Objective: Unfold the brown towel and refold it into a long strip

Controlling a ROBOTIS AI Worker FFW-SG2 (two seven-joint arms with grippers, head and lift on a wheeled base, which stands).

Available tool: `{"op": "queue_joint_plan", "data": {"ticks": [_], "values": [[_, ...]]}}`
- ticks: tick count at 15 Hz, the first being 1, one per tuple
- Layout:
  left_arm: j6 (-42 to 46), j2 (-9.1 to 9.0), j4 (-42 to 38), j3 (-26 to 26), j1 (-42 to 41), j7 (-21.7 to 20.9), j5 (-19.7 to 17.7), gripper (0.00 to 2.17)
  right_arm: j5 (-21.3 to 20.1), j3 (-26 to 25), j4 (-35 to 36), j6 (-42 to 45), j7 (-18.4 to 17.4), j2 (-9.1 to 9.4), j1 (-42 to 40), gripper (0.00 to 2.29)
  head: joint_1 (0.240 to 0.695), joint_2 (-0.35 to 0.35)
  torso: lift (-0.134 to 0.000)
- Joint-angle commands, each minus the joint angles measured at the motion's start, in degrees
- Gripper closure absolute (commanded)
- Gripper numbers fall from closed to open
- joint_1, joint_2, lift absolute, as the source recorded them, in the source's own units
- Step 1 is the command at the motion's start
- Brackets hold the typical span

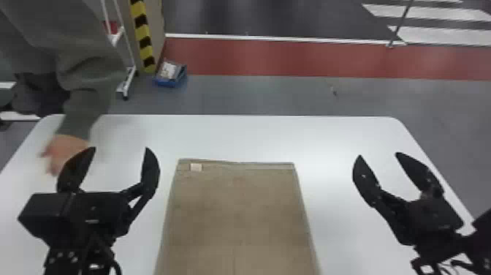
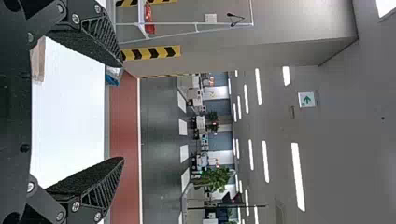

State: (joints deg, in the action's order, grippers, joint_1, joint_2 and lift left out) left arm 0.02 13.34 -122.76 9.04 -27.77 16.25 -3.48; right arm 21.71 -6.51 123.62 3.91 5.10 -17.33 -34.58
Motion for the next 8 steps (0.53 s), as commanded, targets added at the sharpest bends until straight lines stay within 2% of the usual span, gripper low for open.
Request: {"op": "queue_joint_plan", "data": {"ticks": [1,6,8], "values": [[0.0,0.02,0.1,0.0,0.0,-0.1,0.0,0.09,0.0,-0.1,-0.3,0.0,0.1,0.01,0.1,0.19,0.695,-0.078,-0.125],[-0.2,0.02,1.6,0.3,1.2,-0.3,0.1,0.09,0.0,-1.1,-2.5,-0.5,1.0,-1.13,2.1,0.19,0.695,-0.084,-0.125],[-0.2,0.02,3.2,0.8,2.6,-0.4,-0.2,0.09,-0.4,-1.7,-5.5,-4.0,2.1,-1.39,4.8,0.19,0.695,-0.091,-0.125]]}}
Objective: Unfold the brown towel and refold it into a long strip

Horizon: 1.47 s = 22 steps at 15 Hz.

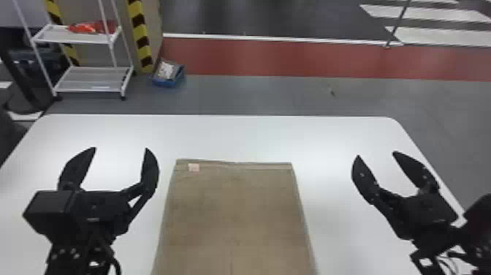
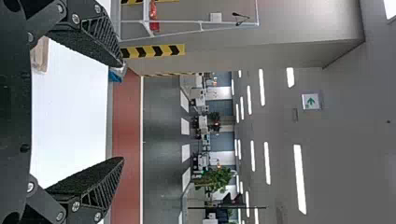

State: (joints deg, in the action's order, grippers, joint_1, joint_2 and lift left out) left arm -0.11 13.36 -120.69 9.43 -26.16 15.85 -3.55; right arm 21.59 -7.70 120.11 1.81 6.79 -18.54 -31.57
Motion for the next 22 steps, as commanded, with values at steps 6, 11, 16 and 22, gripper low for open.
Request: {"op": "queue_joint_plan", "data": {"ticks": [6,11,16,22], "values": [[-1.3,-0.17,10.7,4.3,9.8,-0.4,-2.2,0.09,-1.0,-0.7,-8.9,-5.8,1.5,-0.62,7.2,0.22,0.695,-0.127,-0.125],[-6.9,-1.49,19.4,6.6,16.8,-3.1,-4.5,0.22,-2.5,-1.4,-13.1,-7.7,1.5,-0.7,8.7,0.22,0.695,-0.181,-0.125],[-15.7,-2.11,21.8,6.7,20.7,-6.4,-7.2,0.4,-2.6,-1.7,-13.0,-6.9,1.6,-0.62,7.9,0.22,0.695,-0.203,-0.125],[-21.8,-2.46,23.0,6.0,21.6,-8.4,-7.3,0.4,-2.5,-1.7,-12.4,-6.0,1.6,-0.62,7.3,0.22,0.695,-0.211,-0.125]]}}
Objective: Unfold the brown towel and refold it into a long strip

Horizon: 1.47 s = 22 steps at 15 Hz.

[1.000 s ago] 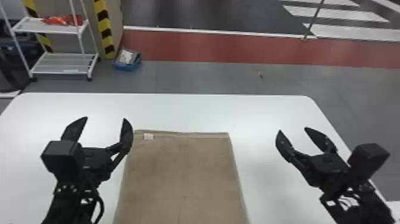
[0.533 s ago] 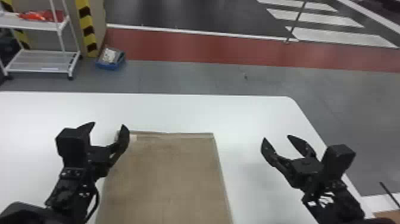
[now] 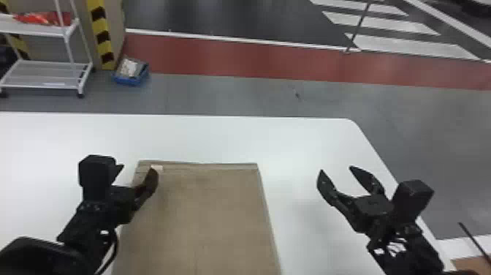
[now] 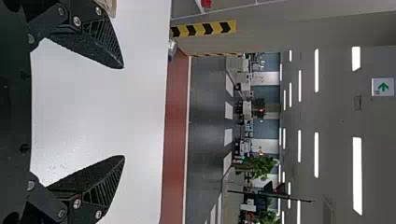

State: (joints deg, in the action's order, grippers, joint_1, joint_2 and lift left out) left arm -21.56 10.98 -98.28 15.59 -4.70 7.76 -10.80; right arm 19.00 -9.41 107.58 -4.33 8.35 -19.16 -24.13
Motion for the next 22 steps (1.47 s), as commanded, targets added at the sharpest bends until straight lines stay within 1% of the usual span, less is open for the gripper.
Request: {"op": "queue_joint_plan", "data": {"ticks": [1,2,5,10,11,12,13,19,20,21,22], "values": [[-0.4,-0.17,1.2,-0.1,0.6,-0.3,0.0,0.46,0.0,0.0,0.2,0.2,0.0,0.0,-0.1,0.22,0.695,-0.21,-0.125],[-0.4,-0.34,1.7,-0.1,0.7,-0.3,0.0,0.52,0.1,0.0,0.4,0.3,0.0,0.0,-0.3,0.22,0.695,-0.209,-0.125],[-0.4,-0.61,3.4,0.4,1.8,-0.3,0.1,0.52,0.1,-0.3,0.6,0.5,0.0,0.0,-0.7,0.22,0.695,-0.207,-0.125],[-0.6,-0.7,3.5,0.5,2.0,-1.2,0.1,0.52,0.1,-0.6,0.6,1.0,0.0,0.09,-1.3,0.22,0.695,-0.216,-0.125],[-0.7,-0.7,3.5,0.5,2.0,-1.2,0.1,0.59,0.2,-0.7,0.6,1.2,0.0,0.18,-1.4,0.22,0.695,-0.217,-0.125],[-0.7,-0.7,3.5,0.5,2.0,-1.1,0.1,0.81,0.1,-0.7,0.6,1.2,0.0,0.18,-1.4,0.22,0.695,-0.219,-0.125],[-0.7,-0.78,3.5,0.5,2.0,-1.1,0.1,0.84,0.1,-0.7,0.7,1.2,0.0,0.18,-1.4,0.22,0.695,-0.22,-0.125],[-1.3,-0.7,2.7,0.5,1.4,-1.1,0.3,0.85,0.2,-0.9,1.1,1.2,0.0,0.35,-1.6,0.22,0.695,-0.22,-0.125],[-1.3,-0.7,1.9,0.5,0.9,-1.1,0.3,0.99,0.2,-0.9,1.2,1.2,0.0,0.35,-1.6,0.22,0.695,-0.22,-0.125],[-1.1,-0.7,1.0,0.4,0.3,-0.8,0.3,1.2,0.2,-1.0,1.2,1.2,0.0,0.35,-1.7,0.22,0.695,-0.22,-0.125],[-1.1,-0.7,-0.4,0.2,-0.3,-0.8,0.3,1.34,0.2,-1.1,1.2,1.2,0.0,0.44,-1.8,0.22,0.695,-0.223,-0.125]]}}
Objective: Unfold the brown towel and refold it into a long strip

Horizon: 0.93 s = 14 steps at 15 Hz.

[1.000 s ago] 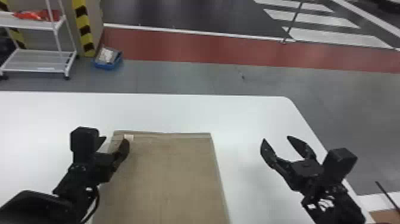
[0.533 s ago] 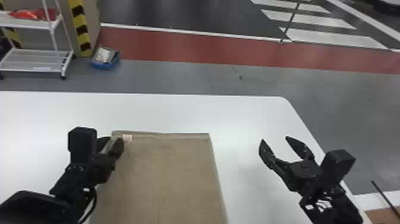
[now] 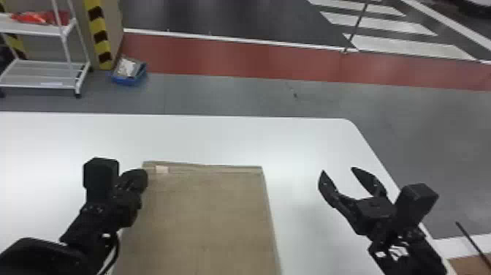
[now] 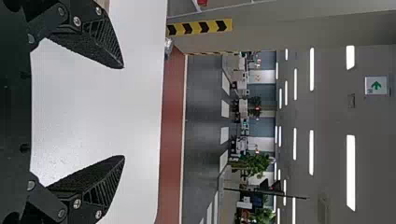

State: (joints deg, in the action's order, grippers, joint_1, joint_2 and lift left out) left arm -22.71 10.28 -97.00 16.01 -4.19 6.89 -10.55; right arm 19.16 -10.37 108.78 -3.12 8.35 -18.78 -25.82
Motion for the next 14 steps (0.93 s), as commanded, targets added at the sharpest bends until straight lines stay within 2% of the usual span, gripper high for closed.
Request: {"op": "queue_joint_plan", "data": {"ticks": [1,3,4,5,9,11,14], "values": [[-0.1,0.17,-3.0,-0.5,-1.7,-0.3,0.0,1.36,0.1,-0.2,0.1,0.0,0.0,0.15,-0.1,0.22,0.695,-0.225,-0.125],[-0.1,0.35,-5.3,-0.7,-2.8,-0.3,-0.1,1.37,0.1,-0.2,0.3,0.2,0.0,0.32,-0.3,0.22,0.695,-0.228,-0.125],[-0.1,0.44,-6.4,-0.9,-3.5,-0.3,-0.2,1.51,0.1,-0.2,0.5,0.2,0.0,0.5,-0.3,0.22,0.695,-0.229,-0.125],[-0.1,0.44,-7.8,-1.0,-4.3,-0.3,-0.2,1.54,0.1,-0.2,0.7,0.4,0.0,0.67,-0.5,0.22,0.695,-0.229,-0.125],[-4.0,1.32,-18.0,-1.2,-10.6,-1.0,-0.2,1.54,0.1,-0.5,1.7,0.9,0.0,0.94,-1.7,0.22,0.695,-0.235,-0.125],[-6.8,2.64,-23.8,-0.9,-15.0,-2.7,-0.3,1.54,0.1,-0.7,1.8,1.1,0.0,1.11,-1.9,0.22,0.695,-0.254,-0.125],[-13.5,4.83,-27.7,0.7,-18.9,-5.0,0.3,1.54,-0.3,-0.1,2.7,0.9,0.0,1.47,-1.9,0.22,0.695,-0.284,-0.125]]}}
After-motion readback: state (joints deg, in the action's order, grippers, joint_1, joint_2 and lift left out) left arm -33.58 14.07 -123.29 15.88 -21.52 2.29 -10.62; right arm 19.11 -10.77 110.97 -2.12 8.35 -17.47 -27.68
